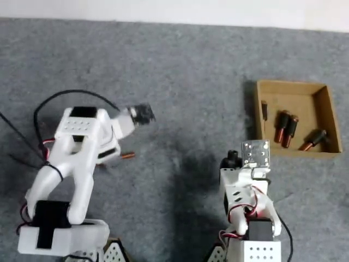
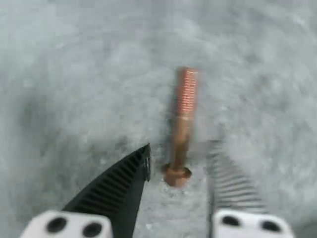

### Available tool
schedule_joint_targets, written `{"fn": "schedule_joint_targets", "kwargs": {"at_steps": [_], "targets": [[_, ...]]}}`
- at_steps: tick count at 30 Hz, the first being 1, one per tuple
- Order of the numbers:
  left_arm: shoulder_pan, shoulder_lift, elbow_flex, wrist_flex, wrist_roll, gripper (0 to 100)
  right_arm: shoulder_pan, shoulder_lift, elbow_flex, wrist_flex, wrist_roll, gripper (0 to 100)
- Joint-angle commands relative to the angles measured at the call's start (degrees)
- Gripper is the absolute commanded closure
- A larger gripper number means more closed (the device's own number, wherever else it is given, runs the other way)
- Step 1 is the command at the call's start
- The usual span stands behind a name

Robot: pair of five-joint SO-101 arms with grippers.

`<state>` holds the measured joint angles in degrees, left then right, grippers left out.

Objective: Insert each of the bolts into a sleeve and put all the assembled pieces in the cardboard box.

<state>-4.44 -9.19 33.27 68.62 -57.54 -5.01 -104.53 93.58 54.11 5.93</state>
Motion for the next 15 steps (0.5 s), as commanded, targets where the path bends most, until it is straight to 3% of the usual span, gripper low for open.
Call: {"fn": "schedule_joint_targets", "kwargs": {"at_steps": [1, 3, 10, 13, 15], "targets": [[0.4, 0.22, -8.57, 3.34, 19.96, 68, 0.13, -0.66, -0.31, -1.63, 0.62, 99.4], [0.48, -0.13, -10.68, 5.54, 29.89, 69, 0.13, -0.66, -0.31, -1.63, 0.62, 99.4], [-0.4, 0.22, -12.35, 13.8, 74.9, 69, 0.13, -0.66, -0.31, -1.63, 0.62, 99.2], [1.45, 0.13, -10.15, 15.3, 85.98, 69, 0.04, -0.66, -0.31, -1.63, 0.62, 99.2], [1.54, 0.22, -7.52, 14.42, 88.44, 69, 0.04, -0.66, -0.31, -1.63, 0.62, 99.2]]}}
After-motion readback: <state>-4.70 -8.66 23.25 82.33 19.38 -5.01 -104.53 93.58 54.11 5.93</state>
